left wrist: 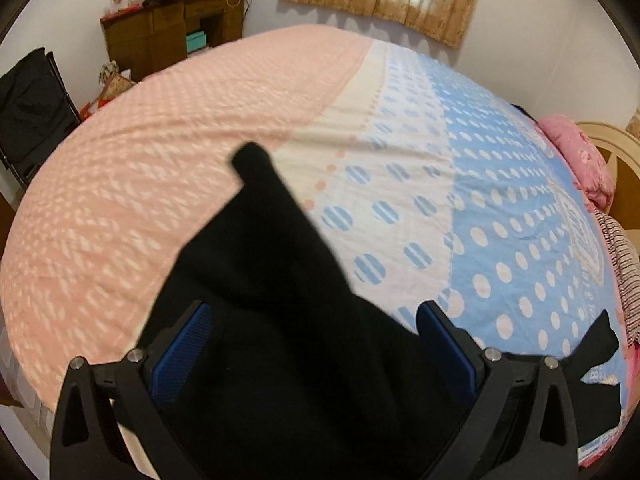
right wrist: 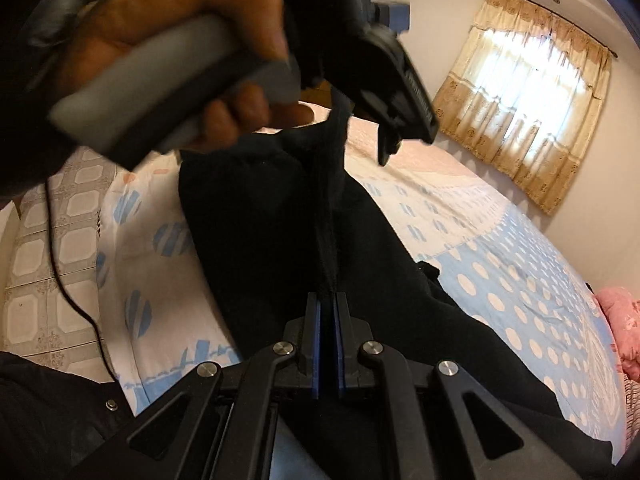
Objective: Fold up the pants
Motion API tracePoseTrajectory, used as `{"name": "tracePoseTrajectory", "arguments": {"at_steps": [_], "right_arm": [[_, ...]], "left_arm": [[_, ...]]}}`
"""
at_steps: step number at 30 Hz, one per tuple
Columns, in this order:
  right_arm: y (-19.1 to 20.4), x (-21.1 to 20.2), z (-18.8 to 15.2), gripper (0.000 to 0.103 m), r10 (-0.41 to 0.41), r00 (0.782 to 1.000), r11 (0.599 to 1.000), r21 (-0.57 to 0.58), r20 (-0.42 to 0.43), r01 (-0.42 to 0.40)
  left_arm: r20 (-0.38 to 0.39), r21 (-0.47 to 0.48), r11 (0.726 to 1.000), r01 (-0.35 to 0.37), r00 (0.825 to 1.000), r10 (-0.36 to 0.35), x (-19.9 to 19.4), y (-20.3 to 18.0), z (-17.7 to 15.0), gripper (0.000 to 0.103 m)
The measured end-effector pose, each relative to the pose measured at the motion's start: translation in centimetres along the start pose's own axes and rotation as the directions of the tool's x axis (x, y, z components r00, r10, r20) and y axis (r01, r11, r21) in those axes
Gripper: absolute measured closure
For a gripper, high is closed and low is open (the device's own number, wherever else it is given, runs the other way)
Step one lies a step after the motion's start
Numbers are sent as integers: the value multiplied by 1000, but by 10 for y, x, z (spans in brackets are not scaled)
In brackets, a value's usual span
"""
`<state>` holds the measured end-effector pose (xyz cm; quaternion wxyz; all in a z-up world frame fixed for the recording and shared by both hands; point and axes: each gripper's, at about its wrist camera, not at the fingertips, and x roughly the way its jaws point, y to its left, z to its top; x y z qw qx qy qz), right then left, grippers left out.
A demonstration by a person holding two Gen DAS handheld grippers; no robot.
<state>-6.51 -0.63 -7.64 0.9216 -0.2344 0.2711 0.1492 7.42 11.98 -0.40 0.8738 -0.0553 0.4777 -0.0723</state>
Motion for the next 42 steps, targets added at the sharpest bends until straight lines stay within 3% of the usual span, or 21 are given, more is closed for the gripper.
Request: {"name": "tracePoseTrajectory", "arguments": {"at_steps": [3,4,6,8,10,12,17,25,27,30,31,32,34,36,38,40,41,42], "right_arm": [[-6,1,-1,98,1,1000,1000,21,0,-1],[-7,0,-1,98,3,1000,1000,26,2,-3],[-12,-4,2,98,1,1000,999,33,18,-2],[-15,-10,6,98,-1,999,999,35,38,0],[-18,-11,9,98,0,999,999,33,45,-2],[-21,-13,9,98,11,999,999,37,47,-13],[-23,-4,-2,98,18,1000,999,47,3,-18],[3,-4,-21,98,32,997,999,32,-65,-30],[1,1,-27,97,50,995,998,46,-89,-46],[0,2,-30,96,58,993,997,52,-100,-53],[-2,0,-31,95,72,992,996,68,-99,-66],[-6,-1,-31,90,99,990,992,91,-99,-90],[-20,-6,-30,84,182,979,971,174,-91,-164],[-44,-15,-26,82,273,961,925,285,-42,-251],[-69,-23,-19,76,295,955,891,357,16,-281],[-101,-29,-10,53,272,959,862,422,84,-281],[-116,-28,-6,34,255,960,846,455,112,-278],[-132,-24,-3,27,243,960,827,488,138,-279]], "left_arm": [[-9,-23,998,-58,998,58,10,3,2,0],[-4,-29,997,-75,997,75,11,4,1,5],[3,-24,996,-89,996,89,10,9,-3,22],[3,-26,998,-65,998,65,7,17,-8,50],[18,-60,998,-4,1000,5,1,30,-14,66],[41,-98,994,52,998,-48,-9,44,-23,72],[122,-95,995,33,992,-22,-41,65,-54,73],[92,-80,996,-38,995,45,-30,77,-89,68],[109,-62,998,-34,993,41,-33,78,-92,63],[104,-11,998,-62,993,63,-36,75,-94,44],[105,5,996,-89,991,88,-39,75,-95,33],[113,15,991,-136,985,133,-42,76,-95,25],[160,-4,974,-227,961,225,-56,86,-95,22],[190,-61,967,-247,948,254,-69,98,-92,19],[238,-127,943,-308,913,331,-83,103,-88,19],[288,-145,939,-312,895,342,-93,99,-82,19],[308,-140,946,-294,895,324,-95,94,-79,19],[325,-121,957,-263,901,289,-93,87,-76,19]]}}
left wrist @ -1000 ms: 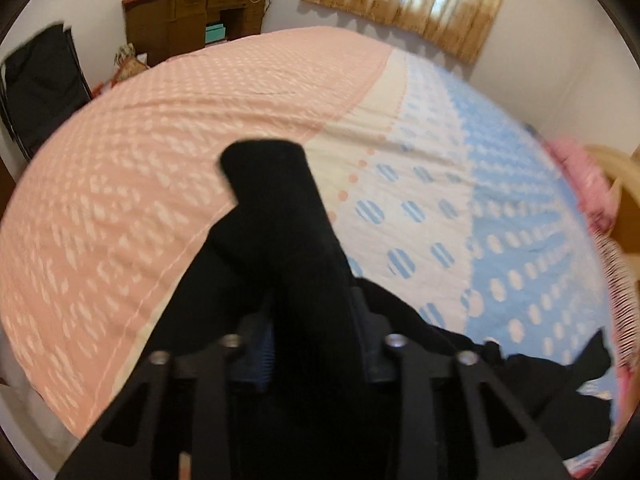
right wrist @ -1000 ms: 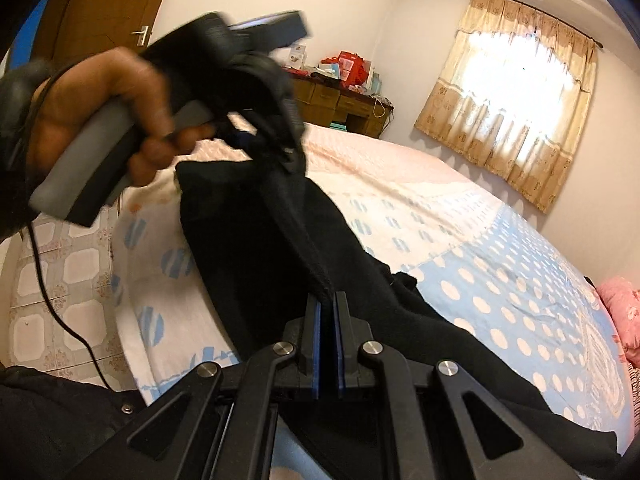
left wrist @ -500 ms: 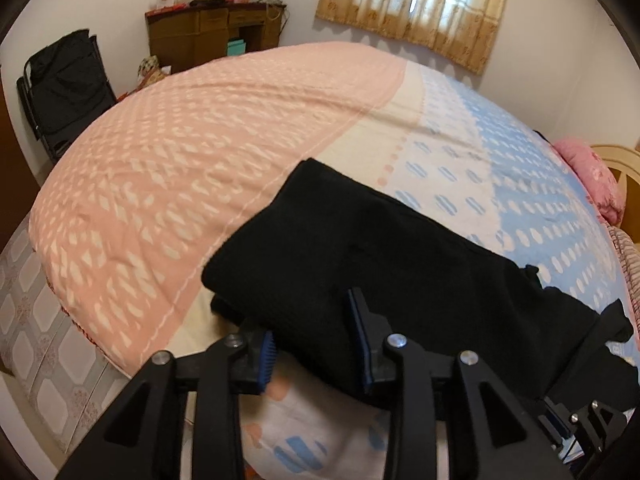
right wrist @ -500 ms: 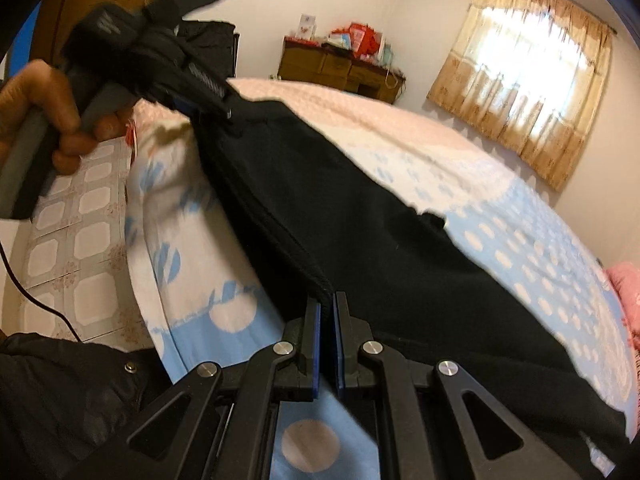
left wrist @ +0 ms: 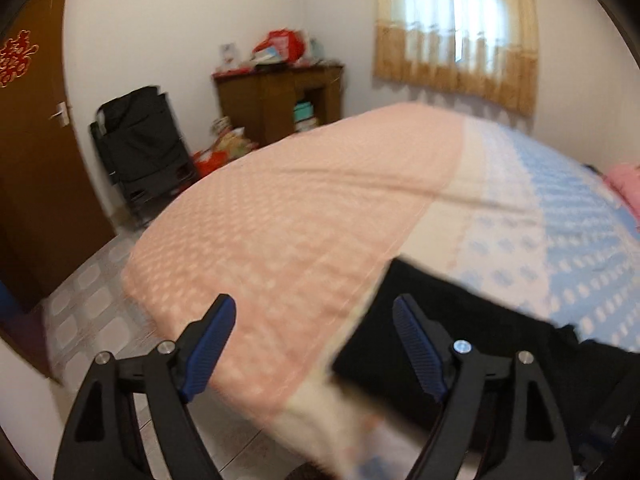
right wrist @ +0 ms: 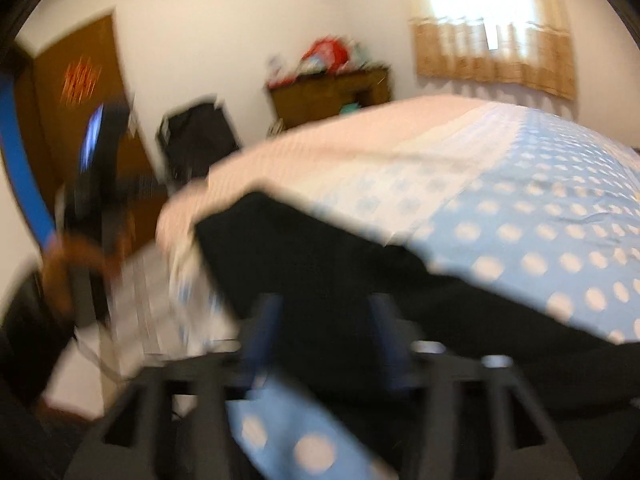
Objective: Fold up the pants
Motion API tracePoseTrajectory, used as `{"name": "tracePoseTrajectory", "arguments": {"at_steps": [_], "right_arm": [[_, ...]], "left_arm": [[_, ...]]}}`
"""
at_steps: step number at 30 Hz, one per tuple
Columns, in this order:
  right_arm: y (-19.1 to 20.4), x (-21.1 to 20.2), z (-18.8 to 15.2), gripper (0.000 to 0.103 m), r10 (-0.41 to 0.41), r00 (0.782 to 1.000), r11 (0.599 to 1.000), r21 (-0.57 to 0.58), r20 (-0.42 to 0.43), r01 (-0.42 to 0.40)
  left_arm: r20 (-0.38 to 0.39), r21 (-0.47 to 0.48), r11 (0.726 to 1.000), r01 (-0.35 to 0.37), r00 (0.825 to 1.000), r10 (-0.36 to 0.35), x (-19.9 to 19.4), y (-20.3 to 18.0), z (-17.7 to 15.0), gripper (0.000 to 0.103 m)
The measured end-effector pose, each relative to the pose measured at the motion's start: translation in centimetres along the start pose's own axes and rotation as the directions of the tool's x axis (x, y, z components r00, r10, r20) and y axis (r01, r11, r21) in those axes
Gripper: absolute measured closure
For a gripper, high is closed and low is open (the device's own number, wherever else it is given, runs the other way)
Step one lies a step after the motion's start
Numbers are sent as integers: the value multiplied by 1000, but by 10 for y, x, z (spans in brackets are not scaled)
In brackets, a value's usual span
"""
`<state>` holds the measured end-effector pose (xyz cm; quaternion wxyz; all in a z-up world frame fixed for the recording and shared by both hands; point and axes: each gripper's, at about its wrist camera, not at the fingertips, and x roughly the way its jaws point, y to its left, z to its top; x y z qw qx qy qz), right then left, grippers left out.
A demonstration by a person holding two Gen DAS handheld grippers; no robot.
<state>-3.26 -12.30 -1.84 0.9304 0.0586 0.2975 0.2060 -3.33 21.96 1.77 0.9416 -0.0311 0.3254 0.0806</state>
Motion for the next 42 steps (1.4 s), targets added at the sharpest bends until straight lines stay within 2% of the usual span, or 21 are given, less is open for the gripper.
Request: {"name": "tracePoseTrajectory", "arguments": {"at_steps": [2,6,8,11,13,15,18,22,25,28,29,30,31,33,34,36,37,39,40,41,42], "right_arm": [[-17,15,16,28,13,1000,999,40,-16,-12],[-35,63,28,28,74,989,994,84,-129,-64],[-38,87,22,28,89,981,993,88,-174,-74],[-44,116,6,28,77,960,991,128,-268,-43],[-41,113,3,28,84,962,993,104,-260,-58],[-37,113,4,28,106,949,993,80,-297,-86],[-35,120,10,27,146,932,989,76,-331,-128],[-46,139,21,26,219,930,971,158,-296,-179],[-52,149,28,26,284,922,943,252,-264,-218],[-70,147,33,28,317,927,910,339,-198,-239],[-79,145,34,28,330,929,888,387,-165,-247],[-93,145,33,29,352,928,849,458,-121,-263],[-107,147,31,30,379,922,801,529,-83,-281],[-125,154,28,45,409,911,743,601,-59,-295],[-130,156,27,48,432,900,724,618,-63,-305],[-139,158,30,50,501,861,683,650,-84,-334],[-146,153,32,50,494,861,686,662,-121,-301],[-168,122,42,48,336,930,757,629,-146,-175],[-184,99,45,48,249,961,768,629,-123,-119],[-205,70,46,48,135,986,759,649,-99,-39],[-222,43,45,48,26,996,742,669,-89,41]], "left_arm": [[-4,28,999,31,1000,-31,6,-14,0,19],[-39,80,996,46,998,-43,31,-52,-12,21],[-70,99,995,27,997,-20,46,-67,-21,26],[-103,112,994,-10,994,22,55,-73,-36,27],[-55,152,986,-61,996,70,56,-77,-45,27],[-27,190,977,-91,995,98,55,-84,-51,26],[-33,167,983,-76,996,83,56,-79,-48,24],[-35,171,982,-82,995,90,61,-84,-47,17],[-34,172,981,-90,995,97,60,-87,-50,14],[-37,180,980,-85,995,93,64,-90,-50,13],[-37,183,980,-83,995,92,64,-90,-49,12],[-37,184,979,-83,995,91,64,-90,-50,12],[-34,185,979,-83,995,91,64,-90,-50,11],[-25,190,978,-85,995,92,65,-90,-51,10],[-21,189,978,-86,996,91,65,-90,-52,10],[-11,198,976,-88,996,92,65,-90,-54,9],[-11,201,976,-87,996,91,65,-90,-53,9],[-11,200,977,-78,997,82,66,-87,-53,6],[-11,201,977,-74,997,78,67,-86,-52,5],[-14,202,977,-73,997,78,68,-86,-51,3],[-18,202,977,-70,997,76,69,-85,-50,2]]}}
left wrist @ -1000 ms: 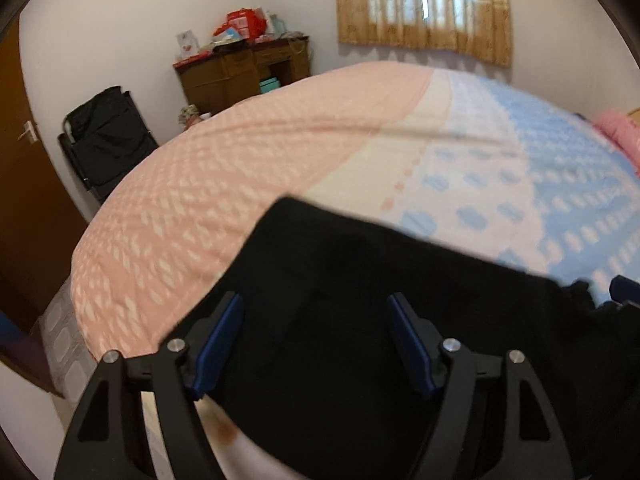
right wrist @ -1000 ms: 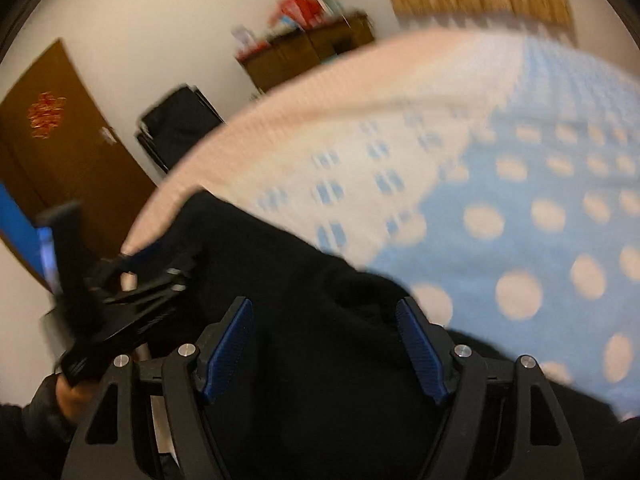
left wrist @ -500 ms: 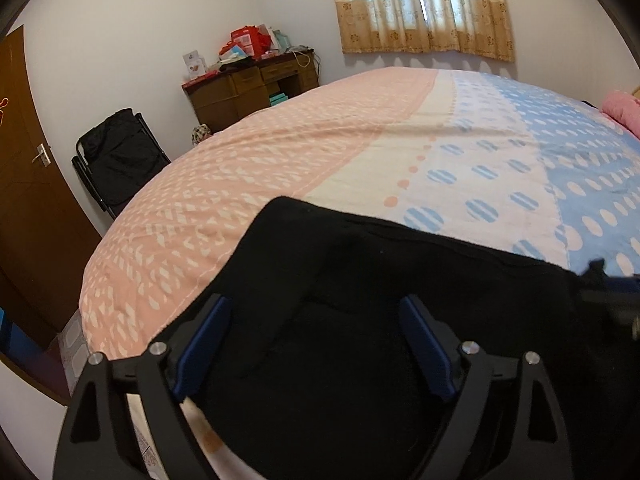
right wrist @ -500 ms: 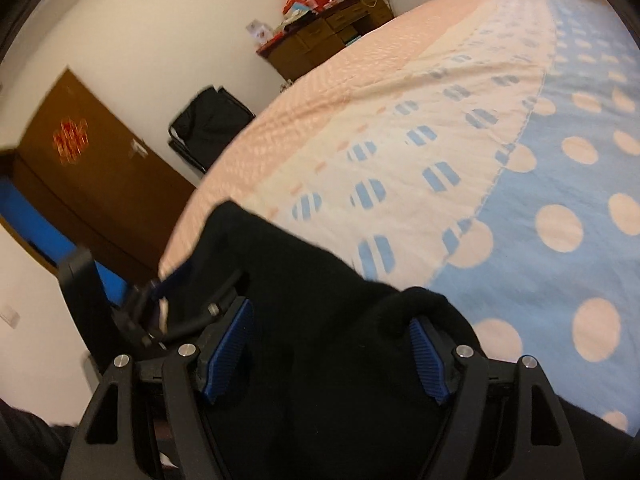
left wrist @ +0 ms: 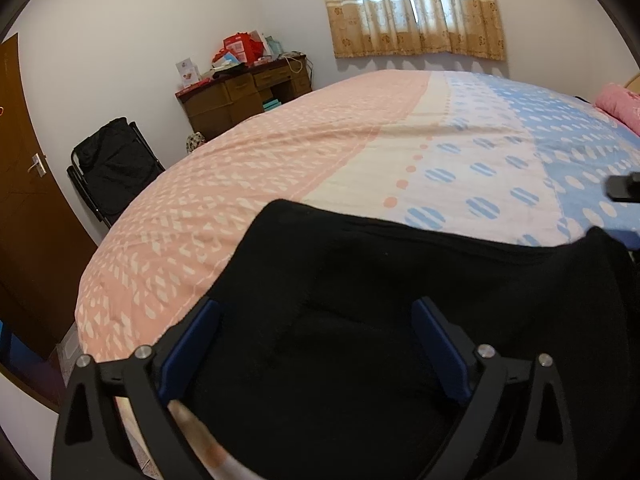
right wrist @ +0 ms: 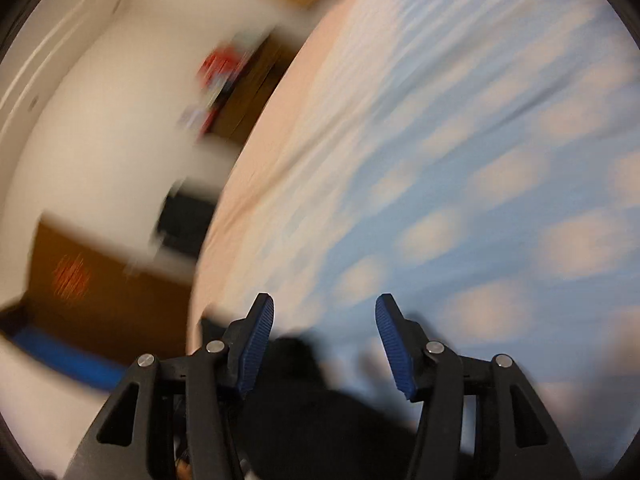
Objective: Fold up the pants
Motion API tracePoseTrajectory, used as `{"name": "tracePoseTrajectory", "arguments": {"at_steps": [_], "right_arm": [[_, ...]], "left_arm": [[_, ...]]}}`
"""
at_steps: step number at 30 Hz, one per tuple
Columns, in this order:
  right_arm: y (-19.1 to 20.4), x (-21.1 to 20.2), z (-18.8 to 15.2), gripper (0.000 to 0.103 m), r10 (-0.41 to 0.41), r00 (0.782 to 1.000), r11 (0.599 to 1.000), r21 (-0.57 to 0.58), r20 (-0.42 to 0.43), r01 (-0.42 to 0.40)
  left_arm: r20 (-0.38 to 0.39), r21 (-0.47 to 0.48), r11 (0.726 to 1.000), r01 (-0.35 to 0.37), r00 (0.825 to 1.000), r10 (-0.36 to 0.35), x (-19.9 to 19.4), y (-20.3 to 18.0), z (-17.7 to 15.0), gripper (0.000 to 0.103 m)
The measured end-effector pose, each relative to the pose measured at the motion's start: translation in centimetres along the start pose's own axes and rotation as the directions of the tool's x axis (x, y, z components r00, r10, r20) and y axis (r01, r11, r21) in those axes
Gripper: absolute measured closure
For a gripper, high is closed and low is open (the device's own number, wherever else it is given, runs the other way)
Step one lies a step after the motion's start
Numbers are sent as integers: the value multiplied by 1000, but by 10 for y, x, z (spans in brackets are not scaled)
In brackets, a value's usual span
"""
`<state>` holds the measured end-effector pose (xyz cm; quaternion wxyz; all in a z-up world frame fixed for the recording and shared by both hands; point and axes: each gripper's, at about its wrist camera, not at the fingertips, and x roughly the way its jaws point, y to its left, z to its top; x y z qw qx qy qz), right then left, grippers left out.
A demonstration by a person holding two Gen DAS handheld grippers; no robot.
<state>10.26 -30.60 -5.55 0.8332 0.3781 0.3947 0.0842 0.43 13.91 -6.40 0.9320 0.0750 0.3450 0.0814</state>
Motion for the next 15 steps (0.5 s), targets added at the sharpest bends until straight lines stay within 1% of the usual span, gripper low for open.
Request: {"name": "tracePoseTrajectory", "arguments": {"at_steps": [1,2,3,4,5,6,7,8,9,10,11,12,13,14,15], "right_arm": [[-18,-34,9,48,-128,988,991,51,90,124],[-35,-63,14,48,-271,950,961,107,153,257],[-52,-94,20,48,-432,880,899,179,197,401],[-69,-118,24,48,-556,804,827,245,211,507],[-85,-138,28,48,-640,739,761,305,211,573],[-101,-157,32,48,-703,679,702,356,211,616],[-115,-167,35,48,-745,635,658,377,202,652],[-130,-174,40,48,-790,589,604,387,172,697],[-140,-172,44,48,-821,556,559,386,133,734],[-154,-165,48,48,-828,555,541,381,84,750],[-163,-160,48,48,-825,560,543,375,72,752],[-162,-155,52,47,-836,543,533,348,78,771],[-156,-150,57,47,-852,517,515,313,85,798],[-150,-145,58,47,-863,499,500,286,80,818],[-154,-146,58,48,-868,492,490,282,67,825]], "left_arm": [[-4,-1,1000,3,1000,-3,0,1,1,1],[-7,-2,1000,5,1000,-5,1,1,1,1],[-9,-1,1000,6,1000,-6,1,1,2,0],[-9,-1,1000,6,1000,-6,1,0,2,0],[-10,0,1000,5,1000,-5,1,0,1,0],[-11,1,1000,4,1000,-4,0,-1,1,0],[-12,2,1000,3,1000,-3,0,-1,1,0],[-13,2,1000,1,1000,-1,1,-1,1,0],[-13,3,1000,-2,1000,2,1,-2,1,0],[-14,3,1000,-5,1000,5,1,-3,1,0],[-16,3,1000,-8,1000,8,1,-3,2,0],[-20,2,1000,-10,1000,10,1,-3,2,0],[-25,1,1000,-11,1000,11,2,-4,3,0],[-30,-1,1000,-11,999,11,2,-4,4,0],[-36,-1,1000,-12,999,12,2,-4,4,0]]}}
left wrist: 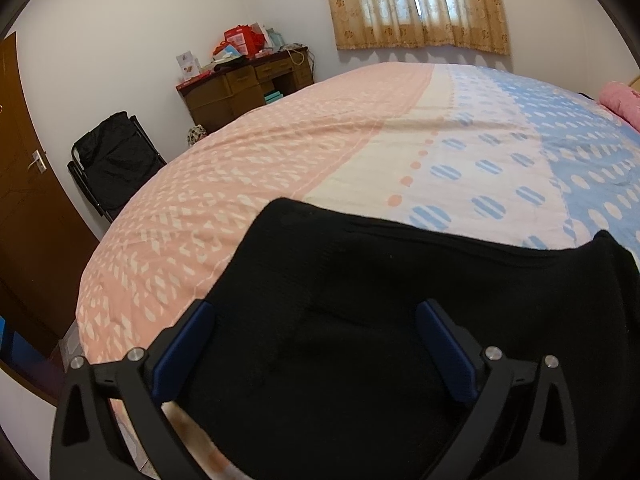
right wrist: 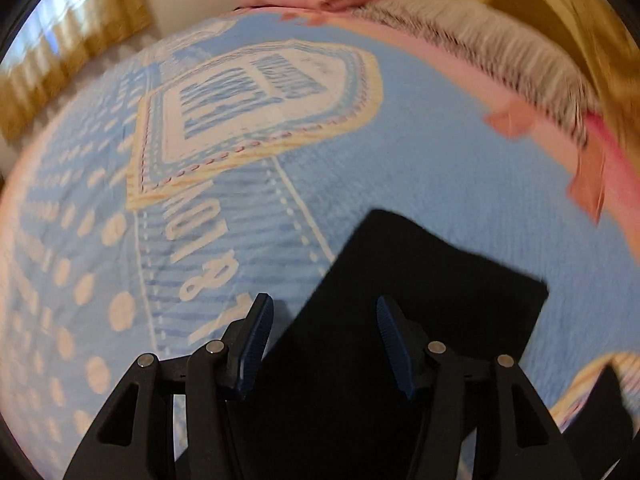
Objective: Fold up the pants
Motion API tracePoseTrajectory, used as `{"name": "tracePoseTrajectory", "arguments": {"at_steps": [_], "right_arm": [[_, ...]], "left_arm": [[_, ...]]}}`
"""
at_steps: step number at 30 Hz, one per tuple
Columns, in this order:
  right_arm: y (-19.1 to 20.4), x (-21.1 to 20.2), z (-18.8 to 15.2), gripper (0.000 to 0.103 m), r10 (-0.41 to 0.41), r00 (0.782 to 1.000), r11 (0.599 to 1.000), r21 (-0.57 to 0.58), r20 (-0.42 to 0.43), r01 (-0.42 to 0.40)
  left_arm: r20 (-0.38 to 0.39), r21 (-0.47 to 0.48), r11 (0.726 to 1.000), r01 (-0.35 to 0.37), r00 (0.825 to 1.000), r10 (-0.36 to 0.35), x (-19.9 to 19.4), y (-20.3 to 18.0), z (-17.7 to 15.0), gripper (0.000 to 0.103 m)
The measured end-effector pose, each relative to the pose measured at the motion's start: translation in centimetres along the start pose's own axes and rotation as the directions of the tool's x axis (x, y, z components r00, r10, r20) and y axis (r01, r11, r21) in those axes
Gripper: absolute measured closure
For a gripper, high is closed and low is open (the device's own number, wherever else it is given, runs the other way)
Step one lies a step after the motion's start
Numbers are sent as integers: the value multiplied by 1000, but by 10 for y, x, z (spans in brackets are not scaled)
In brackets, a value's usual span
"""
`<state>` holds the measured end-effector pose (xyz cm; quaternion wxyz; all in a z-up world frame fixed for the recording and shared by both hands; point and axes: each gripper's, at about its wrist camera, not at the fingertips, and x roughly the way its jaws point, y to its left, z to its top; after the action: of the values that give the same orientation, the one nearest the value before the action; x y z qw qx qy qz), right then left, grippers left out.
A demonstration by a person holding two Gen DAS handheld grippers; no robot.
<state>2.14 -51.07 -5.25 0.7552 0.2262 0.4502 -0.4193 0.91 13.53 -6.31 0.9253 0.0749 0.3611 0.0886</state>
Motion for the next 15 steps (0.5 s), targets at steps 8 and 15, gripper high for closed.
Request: {"name": "tracePoseTrajectory", "arguments": {"at_steps": [8,15], "right_arm": [[-72,-12,-7,98,317,948,936,145,44,-320],[-167,-94,-69,98,537,799,792,163,271,-588]], "left_arm": [[1,5,1000,-1,1000,1,0,0,0,0],[-9,10,1000,10,1000,-10,1,3,1,0]]}}
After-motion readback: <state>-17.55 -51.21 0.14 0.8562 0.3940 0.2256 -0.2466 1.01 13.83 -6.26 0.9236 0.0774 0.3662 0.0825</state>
